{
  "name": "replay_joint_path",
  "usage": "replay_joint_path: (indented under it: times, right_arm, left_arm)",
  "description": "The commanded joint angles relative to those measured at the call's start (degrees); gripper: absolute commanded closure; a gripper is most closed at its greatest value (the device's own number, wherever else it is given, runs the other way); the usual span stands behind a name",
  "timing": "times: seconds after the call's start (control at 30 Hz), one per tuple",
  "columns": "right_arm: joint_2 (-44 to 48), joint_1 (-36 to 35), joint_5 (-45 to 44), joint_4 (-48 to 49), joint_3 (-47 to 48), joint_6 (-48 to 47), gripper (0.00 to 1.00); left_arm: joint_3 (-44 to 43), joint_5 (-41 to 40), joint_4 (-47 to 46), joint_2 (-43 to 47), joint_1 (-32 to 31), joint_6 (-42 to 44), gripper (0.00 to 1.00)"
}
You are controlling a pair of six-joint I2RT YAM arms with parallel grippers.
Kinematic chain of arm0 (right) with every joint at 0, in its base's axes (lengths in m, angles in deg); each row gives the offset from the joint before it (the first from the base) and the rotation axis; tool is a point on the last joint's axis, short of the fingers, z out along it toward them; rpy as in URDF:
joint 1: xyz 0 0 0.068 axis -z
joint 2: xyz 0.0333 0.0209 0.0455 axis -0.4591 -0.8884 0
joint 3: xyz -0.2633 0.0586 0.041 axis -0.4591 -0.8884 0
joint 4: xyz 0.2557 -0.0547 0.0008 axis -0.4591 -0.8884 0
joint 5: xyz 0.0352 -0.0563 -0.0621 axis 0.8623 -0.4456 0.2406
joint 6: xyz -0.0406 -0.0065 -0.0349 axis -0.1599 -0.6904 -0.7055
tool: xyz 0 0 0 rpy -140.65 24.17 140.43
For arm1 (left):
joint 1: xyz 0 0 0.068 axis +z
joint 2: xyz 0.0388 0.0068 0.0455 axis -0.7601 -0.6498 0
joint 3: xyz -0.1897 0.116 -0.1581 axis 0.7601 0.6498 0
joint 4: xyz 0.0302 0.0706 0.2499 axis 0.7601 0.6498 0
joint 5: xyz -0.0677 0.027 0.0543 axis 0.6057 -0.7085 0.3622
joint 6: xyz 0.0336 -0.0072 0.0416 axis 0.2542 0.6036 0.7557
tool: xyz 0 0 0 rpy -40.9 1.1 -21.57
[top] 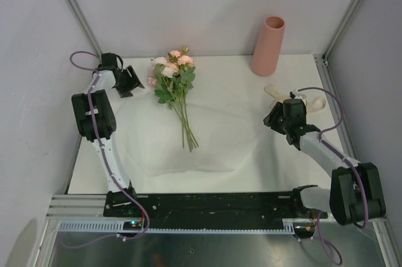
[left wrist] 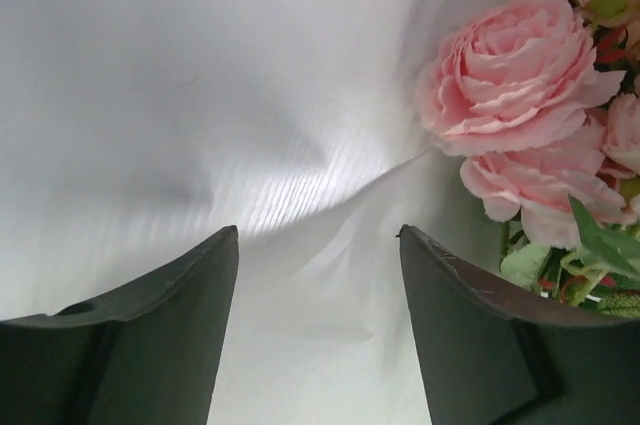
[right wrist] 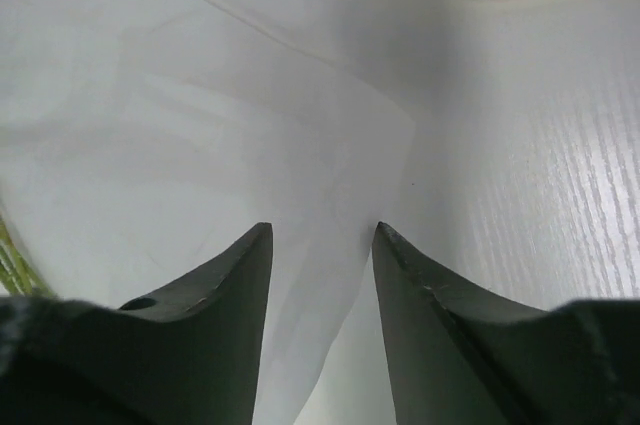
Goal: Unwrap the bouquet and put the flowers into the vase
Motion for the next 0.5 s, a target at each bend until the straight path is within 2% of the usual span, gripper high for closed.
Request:
replay_joint_path:
  times: [0.0,0.13,0.23,0.33,0.47]
  right_arm:
    - [7.46,0.02,-0.35,-3.43,2.59,-1.82,0.47]
    - [13.31,-0.71,2.14,-5.55,4.33,-2.85,0.43]
    - [16.79,-3.28,6.92,-3.75,4.79,-3.94,0.48]
    - [17.46,-10.40,8.53,-0.87,4.85,-5.51,0.53]
    - [14.42,-21.99,9.42,2.55,4.88,-5.58,0.54]
  left_arm:
    - [1.96,-7.39,0.52,11.88,0.34,-0.81,0.26]
    - [5.72,-7.63,0.82,21.08,0.05,-0.59,0.14]
    - [10.40,-6.49,0.85,27.75,-1.05,-0.27,0.04]
    - [16.08,-5.38,0.90,34.59,-3.49,0.84,0.01]
    - [24.66,-3.37,0.77,42.97,-7.30,1.81,0.00]
